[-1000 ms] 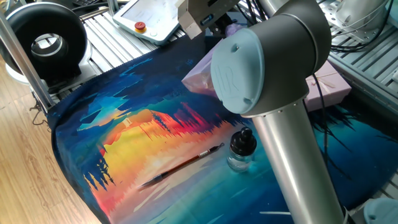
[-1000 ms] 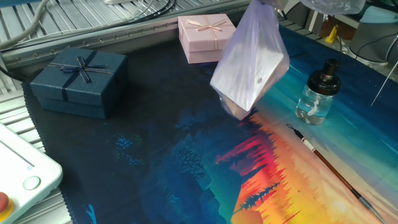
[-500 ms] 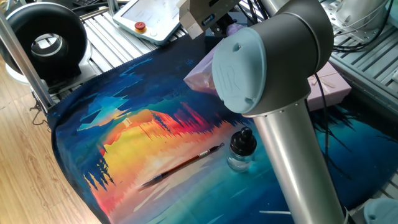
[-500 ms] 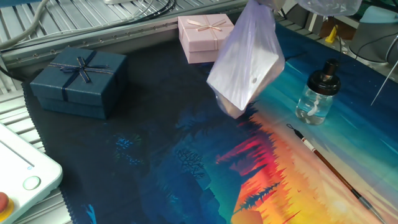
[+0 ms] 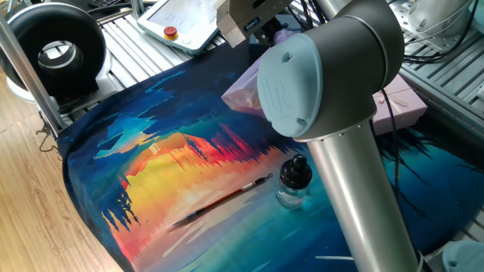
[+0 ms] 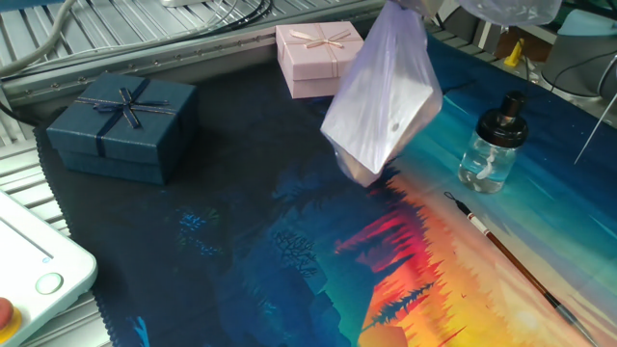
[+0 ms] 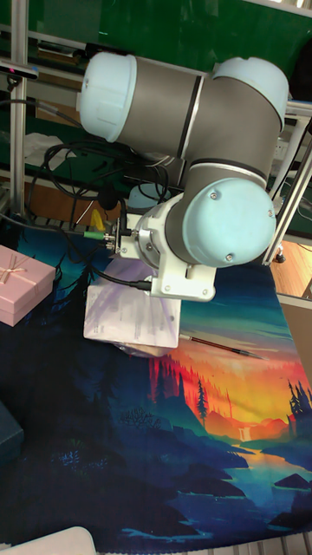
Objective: Pick up a bag of things
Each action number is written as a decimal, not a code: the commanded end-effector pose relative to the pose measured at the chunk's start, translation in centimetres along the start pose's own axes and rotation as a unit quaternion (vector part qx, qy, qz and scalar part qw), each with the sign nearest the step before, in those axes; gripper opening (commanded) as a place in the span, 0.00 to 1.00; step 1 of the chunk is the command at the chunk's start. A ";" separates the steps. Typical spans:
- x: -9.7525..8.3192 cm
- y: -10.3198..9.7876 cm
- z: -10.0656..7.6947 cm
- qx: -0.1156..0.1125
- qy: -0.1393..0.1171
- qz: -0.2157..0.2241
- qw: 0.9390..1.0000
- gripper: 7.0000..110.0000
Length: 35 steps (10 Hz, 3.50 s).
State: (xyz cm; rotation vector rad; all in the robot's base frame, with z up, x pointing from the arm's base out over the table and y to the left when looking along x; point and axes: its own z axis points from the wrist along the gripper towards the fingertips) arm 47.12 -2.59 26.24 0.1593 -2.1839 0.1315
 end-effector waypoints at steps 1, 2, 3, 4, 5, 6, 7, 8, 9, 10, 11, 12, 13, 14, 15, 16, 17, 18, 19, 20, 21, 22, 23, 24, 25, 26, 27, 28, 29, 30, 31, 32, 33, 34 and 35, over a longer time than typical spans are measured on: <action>-1.1 0.7 -0.2 -0.017 -0.013 -0.016 1.000 0.00; -1.3 0.8 -0.2 -0.020 -0.012 -0.018 1.000 0.00; -1.4 0.7 -0.2 -0.018 -0.011 -0.014 1.000 0.00; -1.4 0.6 -0.2 -0.016 -0.009 -0.010 1.000 0.00; -1.3 0.4 -0.2 -0.014 -0.008 -0.009 1.000 0.00; -1.4 0.6 -0.2 -0.019 -0.010 -0.014 1.000 0.00; -1.4 0.7 -0.2 -0.022 -0.013 -0.016 1.000 0.00; -1.3 0.5 -0.4 -0.020 -0.011 -0.020 1.000 0.00; -1.5 0.2 -0.3 -0.016 -0.008 -0.017 1.000 0.00; -1.5 0.2 -0.3 -0.016 -0.008 -0.018 1.000 0.00; -1.5 0.2 -0.3 -0.016 -0.008 -0.017 1.000 0.00; -1.6 0.3 -0.4 -0.017 -0.008 -0.016 1.000 0.00; -1.9 0.2 -0.4 -0.017 -0.008 -0.017 1.000 0.00; -2.0 0.1 -0.5 -0.015 -0.006 -0.016 1.000 0.00; -2.2 -0.1 -0.5 -0.013 -0.006 -0.015 1.000 0.00; -2.5 0.1 -0.5 -0.017 -0.007 -0.019 1.000 0.00; -2.7 0.1 -0.5 -0.018 -0.007 -0.018 1.000 0.00; -2.9 0.0 -0.5 -0.017 -0.008 -0.017 1.000 0.00; -3.1 0.0 -0.4 -0.019 -0.010 -0.019 1.000 0.00; -3.2 0.0 -0.4 -0.021 -0.010 -0.019 1.000 0.00; -3.5 0.0 -0.4 -0.020 -0.012 -0.018 1.000 0.00; -3.7 0.1 -0.5 -0.023 -0.012 -0.020 0.999 0.00; -3.9 0.2 -0.5 -0.023 -0.013 -0.019 0.999 0.00; -3.8 0.1 -0.5 -0.022 -0.013 -0.017 1.000 0.00; -3.6 0.2 -0.5 -0.022 -0.013 -0.018 1.000 0.00; -3.2 0.3 -0.6 -0.022 -0.013 -0.018 1.000 0.00; -3.0 0.5 -0.6 -0.022 -0.013 -0.017 1.000 0.00; -2.8 0.6 -0.8 -0.022 -0.013 -0.014 1.000 0.00; -2.7 0.6 -0.8 -0.020 -0.014 -0.012 1.000 0.00; -2.7 0.7 -0.8 -0.021 -0.017 -0.013 1.000 0.00; -2.7 0.7 -0.8 -0.021 -0.021 -0.013 0.999 0.00; -2.8 0.7 -0.7 -0.021 -0.024 -0.014 0.999 0.00; -3.0 0.7 -0.7 -0.019 -0.028 -0.013 0.999 0.00; -3.1 0.7 -0.7 -0.019 -0.029 -0.013 0.999 0.00; -3.2 0.9 -0.6 -0.019 -0.028 -0.011 0.999 0.00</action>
